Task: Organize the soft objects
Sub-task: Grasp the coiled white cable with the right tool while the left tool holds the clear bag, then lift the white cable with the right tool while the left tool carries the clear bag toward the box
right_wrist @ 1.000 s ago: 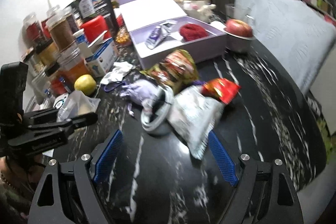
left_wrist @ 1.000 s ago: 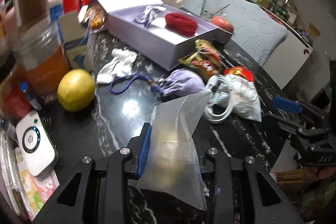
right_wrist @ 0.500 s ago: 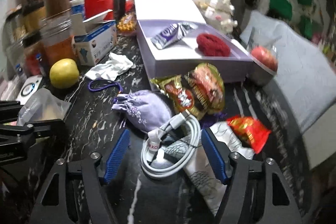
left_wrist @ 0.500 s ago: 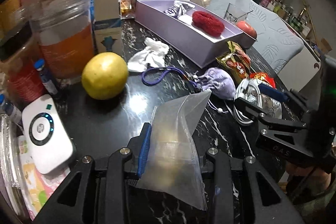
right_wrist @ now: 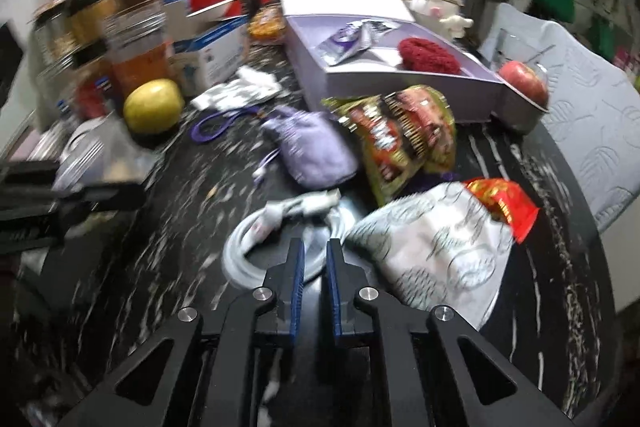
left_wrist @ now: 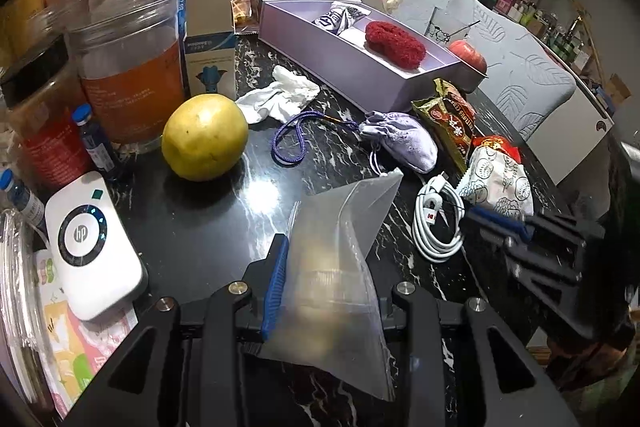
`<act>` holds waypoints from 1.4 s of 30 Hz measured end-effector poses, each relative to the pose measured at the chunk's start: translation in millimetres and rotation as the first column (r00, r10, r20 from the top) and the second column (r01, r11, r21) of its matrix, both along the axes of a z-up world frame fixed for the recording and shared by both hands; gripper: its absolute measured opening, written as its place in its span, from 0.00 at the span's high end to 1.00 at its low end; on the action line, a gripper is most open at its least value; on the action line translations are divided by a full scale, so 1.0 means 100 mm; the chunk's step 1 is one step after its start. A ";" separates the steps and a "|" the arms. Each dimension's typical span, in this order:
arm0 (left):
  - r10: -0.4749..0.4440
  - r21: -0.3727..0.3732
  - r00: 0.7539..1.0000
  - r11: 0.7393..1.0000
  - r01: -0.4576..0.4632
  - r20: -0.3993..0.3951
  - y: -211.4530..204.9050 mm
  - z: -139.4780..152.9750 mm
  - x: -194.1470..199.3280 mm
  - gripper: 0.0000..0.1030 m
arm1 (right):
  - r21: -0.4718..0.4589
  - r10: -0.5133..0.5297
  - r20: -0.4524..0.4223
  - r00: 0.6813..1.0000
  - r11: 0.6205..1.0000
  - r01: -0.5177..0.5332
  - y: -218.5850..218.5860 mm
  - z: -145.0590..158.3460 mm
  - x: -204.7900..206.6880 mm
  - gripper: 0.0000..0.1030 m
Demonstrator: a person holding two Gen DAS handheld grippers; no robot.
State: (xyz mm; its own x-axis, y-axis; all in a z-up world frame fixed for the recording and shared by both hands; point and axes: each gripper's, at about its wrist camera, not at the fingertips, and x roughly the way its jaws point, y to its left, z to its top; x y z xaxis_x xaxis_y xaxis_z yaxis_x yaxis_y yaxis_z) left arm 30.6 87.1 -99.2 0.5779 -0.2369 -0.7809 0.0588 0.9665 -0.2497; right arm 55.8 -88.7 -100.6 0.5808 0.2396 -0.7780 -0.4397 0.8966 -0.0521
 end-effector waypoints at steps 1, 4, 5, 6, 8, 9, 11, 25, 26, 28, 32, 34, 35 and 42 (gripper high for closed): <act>0.001 -0.001 1.000 1.000 -0.001 -0.001 -0.02 0.00 -0.01 0.67 | 0.004 0.021 -0.005 1.000 1.000 -0.021 -0.01 -0.01 -0.04 0.89; 0.001 -0.005 1.000 1.000 -0.001 -0.002 -0.05 0.00 -0.02 0.67 | 0.013 0.062 -0.027 0.998 0.998 -0.062 -0.06 -0.03 -0.16 0.87; 0.001 -0.003 1.000 1.000 -0.001 -0.001 -0.06 0.01 -0.03 0.67 | 0.022 0.055 -0.032 0.998 0.998 -0.054 -0.09 -0.03 -0.18 0.77; -0.001 0.004 1.000 1.000 0.001 0.003 -0.08 0.02 -0.04 0.67 | 0.035 0.042 -0.032 0.999 0.999 -0.041 -0.12 -0.02 -0.19 0.49; -0.002 0.013 1.000 1.000 0.002 0.005 -0.10 0.02 -0.05 0.67 | 0.069 0.009 -0.039 0.999 0.998 -0.006 -0.16 -0.02 -0.18 0.07; -0.003 0.017 1.000 1.000 0.003 0.003 -0.11 0.02 -0.06 0.67 | 0.073 -0.002 -0.049 0.999 0.997 0.005 -0.16 -0.04 -0.17 0.07; -0.001 0.023 1.000 1.000 0.001 -0.001 -0.13 0.01 -0.06 0.67 | 0.077 0.014 -0.048 0.999 0.997 -0.010 -0.12 -0.07 -0.18 0.07; 0.064 0.015 0.998 0.998 -0.064 0.014 0.02 0.02 -0.16 0.67 | 0.045 0.009 -0.043 0.999 0.999 -0.007 0.25 -0.21 0.03 0.34; 0.066 0.015 0.998 0.998 -0.066 0.014 0.02 0.01 -0.16 0.67 | 0.033 -0.015 -0.030 0.999 0.999 0.016 0.23 -0.20 0.05 0.34; 0.060 0.015 0.998 0.998 -0.060 0.011 0.02 0.00 -0.16 0.67 | 0.041 -0.040 -0.032 0.999 0.998 0.041 0.19 -0.18 0.08 0.37; 0.055 0.017 0.998 0.998 -0.055 0.022 0.01 0.03 -0.16 0.67 | 0.034 -0.044 -0.012 0.999 0.998 0.044 0.17 -0.16 0.01 0.41; 0.054 0.016 0.998 0.998 -0.054 0.027 0.00 0.04 -0.18 0.67 | 0.047 -0.036 -0.020 0.999 0.998 0.037 0.14 -0.15 -0.02 0.41; 0.053 0.016 0.998 0.998 -0.053 0.027 0.00 0.04 -0.18 0.67 | 0.057 -0.029 -0.026 0.999 0.998 0.030 0.11 -0.14 -0.04 0.41; 0.039 0.019 0.999 0.999 -0.040 0.034 -0.09 0.08 -0.24 0.67 | 0.166 -0.035 -0.062 0.997 0.985 0.045 -0.15 -0.05 -0.20 0.42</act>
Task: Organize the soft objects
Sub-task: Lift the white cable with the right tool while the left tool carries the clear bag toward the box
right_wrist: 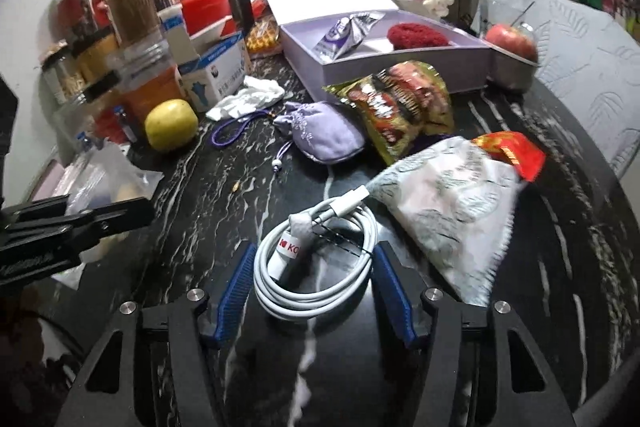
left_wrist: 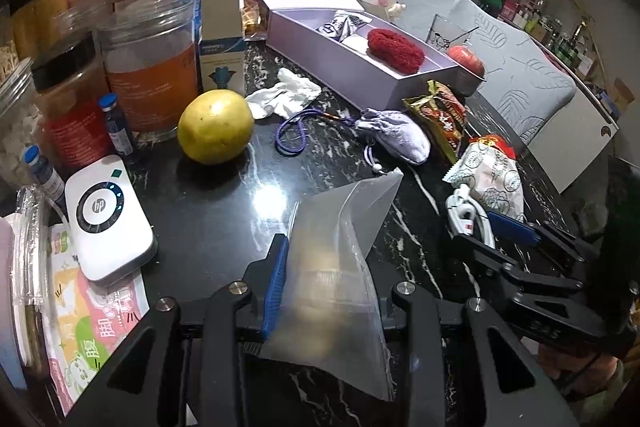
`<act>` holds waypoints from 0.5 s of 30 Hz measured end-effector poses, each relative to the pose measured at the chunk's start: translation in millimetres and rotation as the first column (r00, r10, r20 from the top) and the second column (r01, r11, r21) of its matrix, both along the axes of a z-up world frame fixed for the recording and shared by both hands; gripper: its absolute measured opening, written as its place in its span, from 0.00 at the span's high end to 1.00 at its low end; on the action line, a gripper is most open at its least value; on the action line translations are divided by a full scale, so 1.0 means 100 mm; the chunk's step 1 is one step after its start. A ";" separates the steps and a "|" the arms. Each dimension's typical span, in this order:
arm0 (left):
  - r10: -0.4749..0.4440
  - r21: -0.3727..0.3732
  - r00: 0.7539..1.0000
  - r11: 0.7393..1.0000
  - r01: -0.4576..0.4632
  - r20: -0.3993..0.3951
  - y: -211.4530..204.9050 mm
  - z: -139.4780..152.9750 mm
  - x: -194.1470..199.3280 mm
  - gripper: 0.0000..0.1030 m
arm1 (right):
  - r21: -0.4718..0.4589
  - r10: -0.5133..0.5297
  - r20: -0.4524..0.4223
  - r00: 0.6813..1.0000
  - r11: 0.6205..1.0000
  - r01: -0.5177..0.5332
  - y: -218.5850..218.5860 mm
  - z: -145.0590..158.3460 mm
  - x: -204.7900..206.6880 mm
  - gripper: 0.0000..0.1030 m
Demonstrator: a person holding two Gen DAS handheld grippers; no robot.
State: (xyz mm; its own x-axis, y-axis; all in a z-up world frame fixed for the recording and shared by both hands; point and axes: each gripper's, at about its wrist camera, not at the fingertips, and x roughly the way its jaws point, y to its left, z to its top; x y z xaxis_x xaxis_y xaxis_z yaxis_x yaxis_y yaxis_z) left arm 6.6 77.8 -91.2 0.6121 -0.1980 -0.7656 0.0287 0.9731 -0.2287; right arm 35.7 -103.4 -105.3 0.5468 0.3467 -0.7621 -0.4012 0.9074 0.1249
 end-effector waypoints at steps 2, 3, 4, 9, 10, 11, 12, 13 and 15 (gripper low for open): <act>-0.009 0.004 1.000 1.000 0.009 0.005 -0.05 0.02 -0.01 0.67 | 0.003 -0.002 0.023 1.000 1.000 0.002 -0.06 0.06 -0.10 0.41; -0.015 0.007 1.000 1.000 0.015 0.009 -0.09 0.04 -0.03 0.67 | 0.003 -0.004 0.035 0.999 1.000 0.004 -0.09 0.08 -0.14 0.42; -0.019 0.010 1.000 1.000 0.019 0.012 -0.12 0.05 -0.04 0.67 | 0.006 -0.007 0.045 0.999 1.000 0.007 -0.13 0.11 -0.18 0.42; -0.031 0.029 0.999 0.999 0.030 0.035 -0.23 0.14 -0.14 0.67 | 0.031 -0.034 0.055 0.998 0.999 0.033 -0.28 0.19 -0.34 0.41; -0.033 0.032 0.999 0.999 0.032 0.038 -0.25 0.16 -0.16 0.67 | 0.035 -0.037 0.058 0.998 0.999 0.035 -0.30 0.20 -0.37 0.41; -0.037 0.034 0.998 0.999 0.035 0.041 -0.27 0.18 -0.17 0.67 | 0.041 -0.039 0.061 0.997 0.998 0.037 -0.32 0.22 -0.39 0.41; -0.045 0.037 0.998 0.998 0.044 0.048 -0.30 0.21 -0.18 0.67 | 0.045 -0.041 0.064 0.997 0.998 0.038 -0.33 0.23 -0.42 0.41; -0.050 0.039 0.997 0.998 0.048 0.055 -0.32 0.24 -0.20 0.67 | 0.048 -0.042 0.067 0.997 0.998 0.039 -0.35 0.25 -0.45 0.41; -0.061 0.048 0.995 0.997 0.057 0.075 -0.37 0.31 -0.22 0.67 | 0.051 -0.045 0.079 0.996 0.998 0.041 -0.38 0.29 -0.51 0.42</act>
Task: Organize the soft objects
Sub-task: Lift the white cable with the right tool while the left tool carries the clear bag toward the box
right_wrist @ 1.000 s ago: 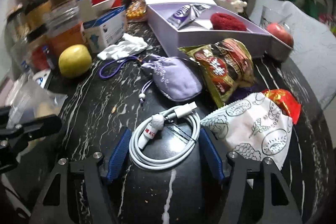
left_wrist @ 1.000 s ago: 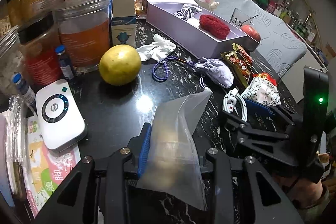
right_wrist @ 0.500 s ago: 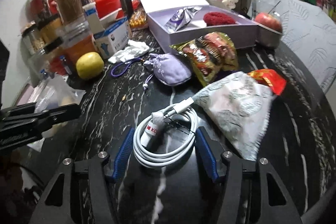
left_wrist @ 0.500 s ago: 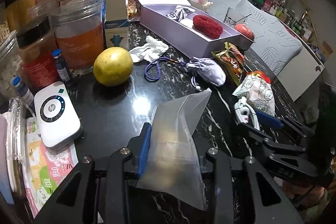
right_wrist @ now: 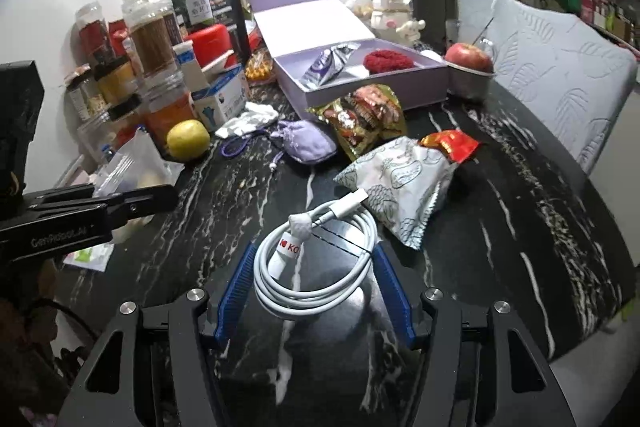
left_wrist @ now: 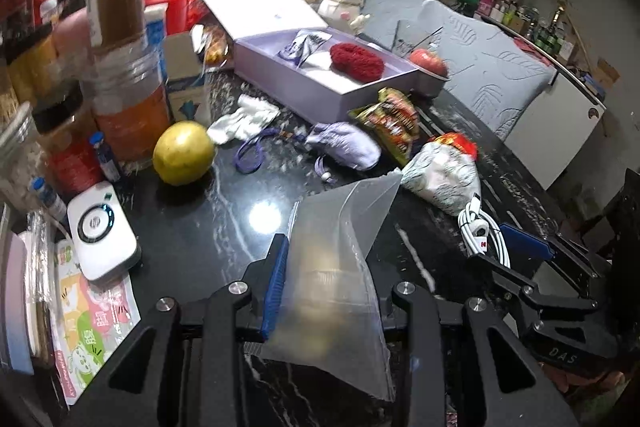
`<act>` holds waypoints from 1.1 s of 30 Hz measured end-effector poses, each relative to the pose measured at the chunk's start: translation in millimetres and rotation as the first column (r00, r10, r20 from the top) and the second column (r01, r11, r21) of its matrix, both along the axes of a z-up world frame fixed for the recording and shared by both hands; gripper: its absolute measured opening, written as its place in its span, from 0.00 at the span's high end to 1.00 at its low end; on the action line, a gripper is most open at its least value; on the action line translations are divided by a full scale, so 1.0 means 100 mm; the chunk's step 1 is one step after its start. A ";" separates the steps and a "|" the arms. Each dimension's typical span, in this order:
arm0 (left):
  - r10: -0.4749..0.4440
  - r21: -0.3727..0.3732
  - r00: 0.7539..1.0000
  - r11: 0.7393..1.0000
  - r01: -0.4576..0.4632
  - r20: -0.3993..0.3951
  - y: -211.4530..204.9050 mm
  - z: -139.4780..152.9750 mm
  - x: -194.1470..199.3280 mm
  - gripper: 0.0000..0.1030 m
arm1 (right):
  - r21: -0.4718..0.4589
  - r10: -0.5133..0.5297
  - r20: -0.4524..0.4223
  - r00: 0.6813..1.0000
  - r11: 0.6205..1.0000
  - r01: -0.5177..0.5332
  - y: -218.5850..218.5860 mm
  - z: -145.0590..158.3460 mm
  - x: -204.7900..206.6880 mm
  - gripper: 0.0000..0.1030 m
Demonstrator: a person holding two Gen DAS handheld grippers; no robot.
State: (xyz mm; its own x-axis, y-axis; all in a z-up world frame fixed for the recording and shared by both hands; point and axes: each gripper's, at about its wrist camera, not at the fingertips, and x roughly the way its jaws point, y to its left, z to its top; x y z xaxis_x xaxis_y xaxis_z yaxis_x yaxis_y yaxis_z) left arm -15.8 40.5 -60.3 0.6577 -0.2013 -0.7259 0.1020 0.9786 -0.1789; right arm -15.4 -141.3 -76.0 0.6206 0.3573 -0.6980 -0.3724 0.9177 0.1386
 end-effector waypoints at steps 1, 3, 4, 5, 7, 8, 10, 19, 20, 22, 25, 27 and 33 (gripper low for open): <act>-0.005 0.003 1.000 1.000 0.005 0.011 -0.03 0.04 -0.01 0.67 | 0.003 0.000 0.008 1.000 1.000 0.000 -0.02 0.03 -0.03 0.42; -0.016 0.007 0.999 1.000 0.016 0.034 -0.07 0.13 -0.03 0.67 | 0.009 -0.004 0.030 1.000 1.000 0.004 -0.06 0.10 -0.09 0.42; -0.022 0.010 0.999 1.000 0.021 0.050 -0.10 0.18 -0.04 0.67 | 0.010 -0.005 0.039 0.999 1.000 0.005 -0.07 0.13 -0.12 0.42; -0.025 0.012 0.998 1.000 0.025 0.062 -0.12 0.23 -0.04 0.67 | 0.012 -0.006 0.053 0.999 1.000 0.006 -0.09 0.18 -0.14 0.42; -0.032 0.011 0.996 0.999 0.031 0.087 -0.14 0.32 -0.04 0.67 | 0.017 -0.009 0.077 0.997 1.000 0.007 -0.13 0.26 -0.18 0.41; -0.035 0.011 0.994 0.999 0.034 0.100 -0.15 0.37 -0.04 0.67 | 0.020 -0.010 0.091 0.996 1.000 0.008 -0.16 0.32 -0.20 0.41; -0.043 0.017 0.991 0.999 0.042 0.128 -0.18 0.46 -0.03 0.67 | 0.026 -0.010 0.113 0.994 1.000 0.007 -0.20 0.41 -0.22 0.42; -0.064 0.059 0.960 0.997 0.050 0.271 -0.28 0.99 0.10 0.67 | 0.017 0.013 0.248 0.969 1.000 -0.018 -0.27 0.91 -0.21 0.42; -0.070 0.052 0.957 0.997 0.058 0.281 -0.29 1.06 0.13 0.67 | 0.018 0.017 0.257 0.966 1.000 -0.022 -0.27 0.95 -0.20 0.42; -0.078 0.038 0.952 0.997 0.070 0.296 -0.29 1.16 0.20 0.67 | 0.019 0.030 0.281 0.959 0.999 -0.037 -0.27 1.06 -0.15 0.41; -0.083 0.020 0.943 0.997 0.081 0.323 -0.26 1.34 0.35 0.67 | 0.015 0.040 0.305 0.951 0.999 -0.047 -0.25 1.20 -0.05 0.41; -0.073 0.050 0.935 0.997 0.059 0.347 -0.26 1.43 0.45 0.67 | 0.009 0.046 0.315 0.948 0.999 -0.051 -0.23 1.28 0.03 0.41; -0.072 0.081 0.924 0.996 0.045 0.376 -0.24 1.62 0.84 0.67 | -0.044 0.055 0.351 0.935 0.998 -0.042 -0.17 1.48 0.36 0.41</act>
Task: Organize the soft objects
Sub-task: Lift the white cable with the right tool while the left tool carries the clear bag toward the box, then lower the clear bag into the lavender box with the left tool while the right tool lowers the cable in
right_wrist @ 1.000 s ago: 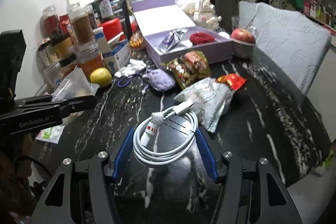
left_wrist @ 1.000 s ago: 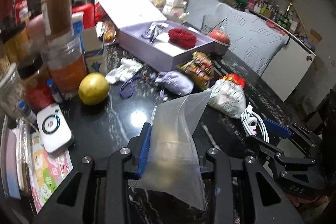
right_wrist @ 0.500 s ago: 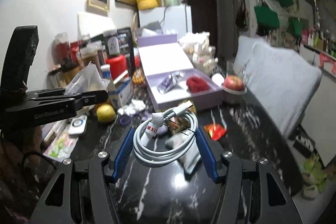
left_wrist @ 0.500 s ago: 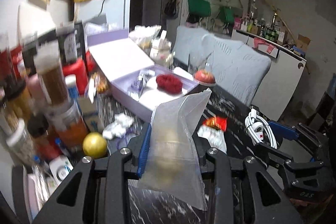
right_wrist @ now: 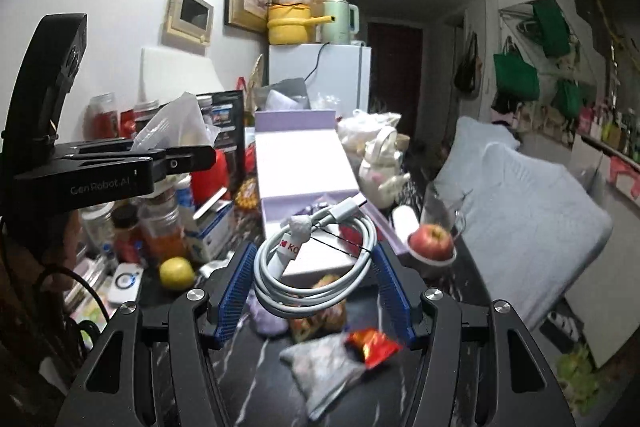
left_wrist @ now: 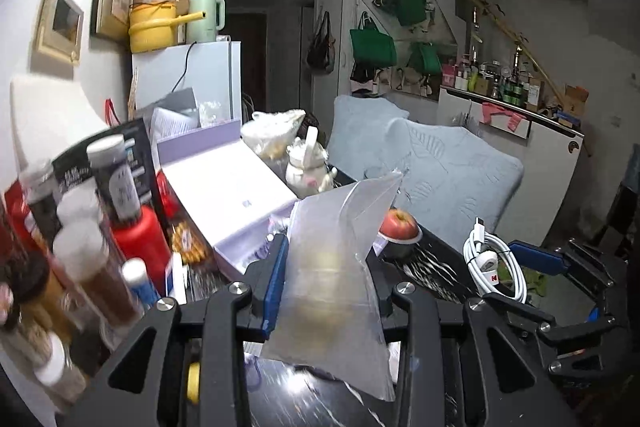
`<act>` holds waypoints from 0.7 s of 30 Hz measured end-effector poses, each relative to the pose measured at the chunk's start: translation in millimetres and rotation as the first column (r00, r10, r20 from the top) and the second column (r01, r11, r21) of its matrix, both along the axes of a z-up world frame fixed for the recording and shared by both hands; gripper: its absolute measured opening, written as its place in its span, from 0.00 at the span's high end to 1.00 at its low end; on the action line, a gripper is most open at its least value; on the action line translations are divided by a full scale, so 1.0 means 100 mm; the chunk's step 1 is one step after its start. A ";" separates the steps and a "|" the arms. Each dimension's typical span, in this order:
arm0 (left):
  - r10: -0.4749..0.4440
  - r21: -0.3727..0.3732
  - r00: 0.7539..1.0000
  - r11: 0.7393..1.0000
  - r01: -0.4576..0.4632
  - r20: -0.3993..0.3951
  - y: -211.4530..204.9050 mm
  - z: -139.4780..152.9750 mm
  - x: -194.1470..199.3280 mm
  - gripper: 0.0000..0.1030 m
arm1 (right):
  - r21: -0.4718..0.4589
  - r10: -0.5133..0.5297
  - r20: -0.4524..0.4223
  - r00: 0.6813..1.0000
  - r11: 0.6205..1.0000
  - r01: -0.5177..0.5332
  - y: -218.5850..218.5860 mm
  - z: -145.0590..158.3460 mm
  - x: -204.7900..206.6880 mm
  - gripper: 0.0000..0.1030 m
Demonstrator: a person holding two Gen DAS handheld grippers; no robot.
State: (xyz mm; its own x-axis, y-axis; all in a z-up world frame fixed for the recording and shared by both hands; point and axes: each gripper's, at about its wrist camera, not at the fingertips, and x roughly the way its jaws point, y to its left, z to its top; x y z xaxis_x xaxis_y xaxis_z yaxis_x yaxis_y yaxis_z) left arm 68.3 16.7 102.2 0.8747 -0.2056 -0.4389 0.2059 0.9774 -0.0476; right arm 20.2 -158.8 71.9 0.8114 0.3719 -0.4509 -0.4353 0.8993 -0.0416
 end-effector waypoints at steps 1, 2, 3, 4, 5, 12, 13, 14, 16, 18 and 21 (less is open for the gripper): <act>0.003 0.006 1.000 1.000 -0.003 0.008 0.00 0.02 0.06 0.67 | -0.003 0.001 0.004 1.000 1.000 -0.001 0.01 0.03 0.08 0.41; 0.004 0.010 1.000 1.000 -0.004 0.013 0.00 0.05 0.10 0.67 | -0.003 0.005 0.005 1.000 1.000 -0.005 0.02 0.06 0.14 0.41; 0.005 0.014 1.000 1.000 -0.005 0.022 0.00 0.07 0.17 0.67 | -0.003 0.007 0.006 1.000 1.000 -0.007 0.03 0.08 0.21 0.41; 0.006 0.016 1.000 1.000 -0.006 0.028 0.01 0.09 0.24 0.67 | -0.002 0.009 0.007 1.000 1.000 -0.009 0.04 0.10 0.29 0.41; 0.006 0.016 0.999 1.000 -0.006 0.032 0.01 0.11 0.31 0.67 | -0.003 0.011 0.009 1.000 1.000 -0.011 0.04 0.12 0.36 0.41; 0.022 0.016 0.999 1.000 -0.022 0.035 0.07 0.09 0.93 0.67 | -0.004 0.013 0.023 1.000 1.000 -0.013 0.13 0.19 0.97 0.41; 0.027 0.013 0.999 1.000 -0.027 0.026 0.09 0.06 1.02 0.67 | -0.002 0.011 0.023 1.000 1.000 -0.011 0.14 0.19 1.08 0.41; 0.030 0.008 0.999 1.000 -0.030 0.019 0.11 0.03 1.12 0.67 | -0.001 0.009 0.024 1.000 1.000 -0.009 0.15 0.20 1.16 0.41; 0.052 0.008 0.999 0.999 -0.052 0.011 0.13 -0.04 1.29 0.67 | 0.002 0.012 0.028 1.000 1.000 -0.013 0.18 0.19 1.35 0.41; 0.076 0.014 0.997 0.997 -0.076 0.004 0.14 -0.14 1.45 0.67 | -0.002 0.015 0.031 0.999 1.000 -0.015 0.20 0.17 1.48 0.41; 0.106 0.002 0.994 0.994 -0.106 -0.033 0.21 -0.30 1.71 0.67 | -0.007 0.019 0.022 1.000 1.000 -0.019 0.26 0.11 1.74 0.41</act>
State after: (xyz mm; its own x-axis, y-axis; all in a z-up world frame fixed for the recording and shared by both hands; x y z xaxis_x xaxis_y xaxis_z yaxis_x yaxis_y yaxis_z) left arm 239.6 37.2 71.9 0.8767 -0.1125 -0.4678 0.0994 0.9937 -0.0527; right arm 194.6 -133.0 82.8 0.8140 0.3841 -0.4357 -0.4510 0.8907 -0.0574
